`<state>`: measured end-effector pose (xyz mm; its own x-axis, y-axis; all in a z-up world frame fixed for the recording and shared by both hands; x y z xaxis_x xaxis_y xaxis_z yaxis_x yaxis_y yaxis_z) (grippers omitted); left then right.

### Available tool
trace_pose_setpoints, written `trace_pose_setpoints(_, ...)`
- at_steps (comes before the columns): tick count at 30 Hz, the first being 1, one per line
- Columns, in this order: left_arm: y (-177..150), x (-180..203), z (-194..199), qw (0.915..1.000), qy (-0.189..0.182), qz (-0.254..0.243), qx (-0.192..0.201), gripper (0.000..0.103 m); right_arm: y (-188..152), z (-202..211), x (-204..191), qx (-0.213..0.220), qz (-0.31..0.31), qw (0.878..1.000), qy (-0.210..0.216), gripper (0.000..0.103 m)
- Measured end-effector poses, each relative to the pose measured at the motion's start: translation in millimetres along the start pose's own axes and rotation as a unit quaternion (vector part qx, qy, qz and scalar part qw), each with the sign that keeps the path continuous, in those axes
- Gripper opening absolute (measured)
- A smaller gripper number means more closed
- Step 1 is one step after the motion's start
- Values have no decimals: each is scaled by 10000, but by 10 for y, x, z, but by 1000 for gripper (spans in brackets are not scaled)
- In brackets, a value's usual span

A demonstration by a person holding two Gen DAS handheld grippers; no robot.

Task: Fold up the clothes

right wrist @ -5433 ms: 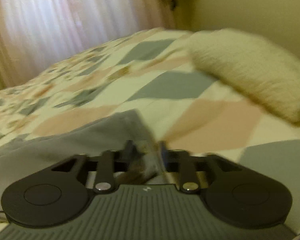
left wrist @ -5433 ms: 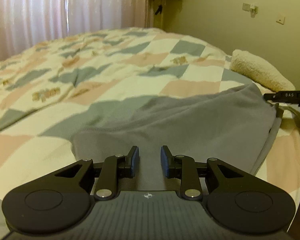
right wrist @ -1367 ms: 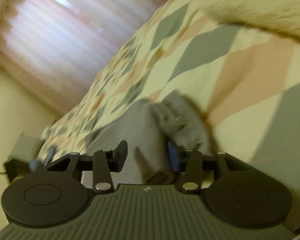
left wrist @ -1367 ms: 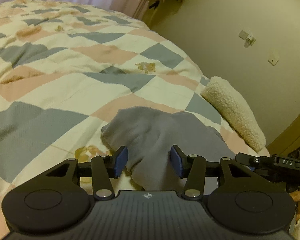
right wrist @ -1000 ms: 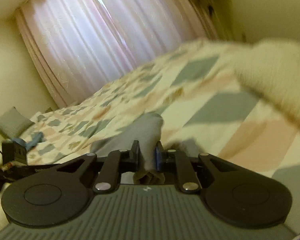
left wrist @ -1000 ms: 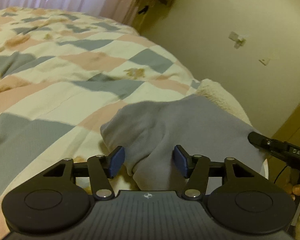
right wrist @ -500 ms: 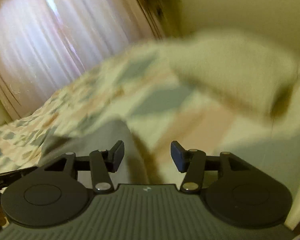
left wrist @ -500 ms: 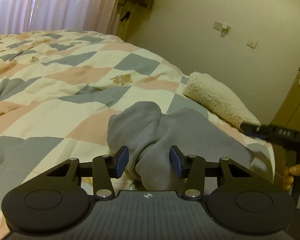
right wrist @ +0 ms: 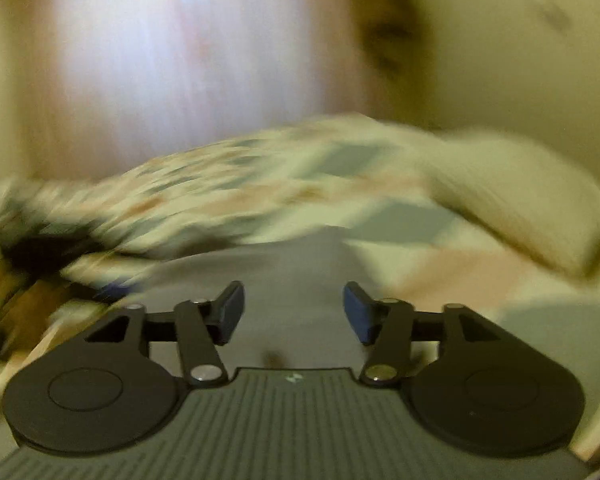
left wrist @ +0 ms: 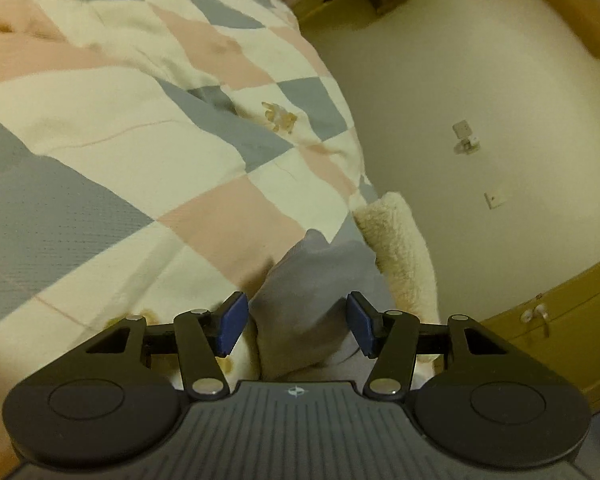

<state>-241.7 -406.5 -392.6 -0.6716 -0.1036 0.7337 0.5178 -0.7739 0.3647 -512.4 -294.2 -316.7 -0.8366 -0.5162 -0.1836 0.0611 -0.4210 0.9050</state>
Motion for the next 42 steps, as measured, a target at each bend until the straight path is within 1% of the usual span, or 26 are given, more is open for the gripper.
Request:
trace_pose_setpoints(1, -1, -11, -28, 10000, -28, 52, -8, 54, -47, -31, -245, -128, 418, 9990, 117, 65)
trace_pose_setpoints(3, -7, -31, -79, 9998, -87, 160, -50, 54, -145, -91, -733, -385, 1249, 9908, 350, 68)
trace_pose_setpoints(4, -4, -33, -93, 9998, -111, 178, -60, 53, -253, -178, -872, -537, 1846, 9813, 52, 68)
trace_pose_setpoints(5, 0, -35, -106, 9997, -134, 195, -70, 45, -357, -262, -1010, -686, 2436, 9671, -249, 68)
trace_pose_setpoints(6, 13, -36, -116, 9997, -143, 196, -80, 34, -454, -344, -1150, -832, 3014, 9483, -549, 67)
trace_pose_setpoints(7, 30, -34, -125, 9998, -126, 149, -98, 29, -564, -432, -1175, -1054, 3517, 9267, -798, 61)
trace_pose_setpoints(8, 47, -32, -134, 9998, -108, 102, -115, 19, -669, -519, -1200, -1272, 4004, 9014, -1044, 30)
trace_pose_setpoints(11, 103, -4, -143, 9998, -28, -166, -131, 15, -658, -497, -1138, -1396, 3762, 9120, -847, 22)
trace_pose_setpoints(15, 234, 116, -48, 9986, -278, -450, -2, 15, -456, -353, -1040, -1354, 3845, 9081, -955, 18)
trace_pose_setpoints(16, 261, 121, -40, 9982, -211, -562, 75, 14, -412, -323, -1015, -1360, 3843, 9080, -963, 18)
trace_pose_setpoints(18, 315, 85, -36, 9972, -68, -724, 176, 7, -480, -341, -999, -1520, 3856, 9059, -868, 18)
trace_pose_setpoints(20, 359, -33, -70, 9974, 17, -711, 113, 6, -585, -379, -973, -1702, 3889, 9020, -787, 17)
trace_pose_setpoints(21, 334, -76, -107, 9968, 157, -780, 68, 6, -649, -392, -978, -1773, 3887, 9011, -739, 17)
trace_pose_setpoints(24, 275, -179, -179, 9940, 498, -971, -4, 7, -743, -395, -1010, -1822, 3701, 9093, -550, 18)
trace_pose_setpoints(25, 284, -189, -144, 9938, 544, -971, 43, 7, -750, -406, -1021, -1839, 3627, 9123, -486, 23)
trace_pose_setpoints(26, 346, -203, -67, 9921, 745, -984, 240, 0, -741, -417, -1014, -1902, 3587, 9127, -460, 31)
trace_pose_setpoints(28, 478, -224, 132, 9881, 1061, -938, 608, 0, -666, -325, -985, -1953, 3178, 9276, -220, 39)
trace_pose_setpoints(29, 549, -232, 254, 9861, 1177, -878, 779, 0, -620, -251, -921, -1972, 2909, 9362, -55, 40)
trace_pose_setpoints(31, 564, -105, 478, 9837, 1075, -997, 1040, 0, -439, -40, -736, -1864, 1984, 9616, 350, 39)
trace_pose_setpoints(33, 417, 164, 602, 9779, 971, -1450, 1147, 0, -146, 98, -466, -1460, 859, 9833, 659, 39)
trace_pose_setpoints(35, 176, 430, 587, 9704, 871, -1956, 1114, 0, 120, 140, -262, -982, 231, 9922, 731, 39)
trace_pose_setpoints(36, 26, 564, 532, 9663, 803, -2209, 1046, 0, 249, 77, -151, -790, 190, 9941, 716, 39)
trace_pose_setpoints(38, -205, 720, 408, 9568, 764, -2646, 934, 1, 371, -187, 38, -686, 402, 9953, 548, 40)
trace_pose_setpoints(39, -313, 796, 326, 9502, 783, -2881, 889, 1, 369, -360, 109, -754, 530, 9944, 509, 40)
trace_pose_setpoints(41, -414, 851, 152, 9353, 986, -3274, 909, 1, 349, -720, 264, -934, 811, 9915, 399, 36)
trace_pose_setpoints(42, -464, 878, 66, 9271, 1087, -3468, 919, 4, 306, -875, 356, -1091, 963, 9890, 278, 34)
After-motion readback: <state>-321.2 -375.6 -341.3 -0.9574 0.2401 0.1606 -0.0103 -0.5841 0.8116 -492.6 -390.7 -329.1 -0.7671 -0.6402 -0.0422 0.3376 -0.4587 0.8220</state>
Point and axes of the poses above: each gripper's, at about its wrist camera, not at the fingertips, and z roughly against the way its jaws point, x to its right, y to its top, the point moved 7 cm from there along -z, roughly the way its jaws point, and after that the axes turned 10 degrees about y, right-handed, at the moved point
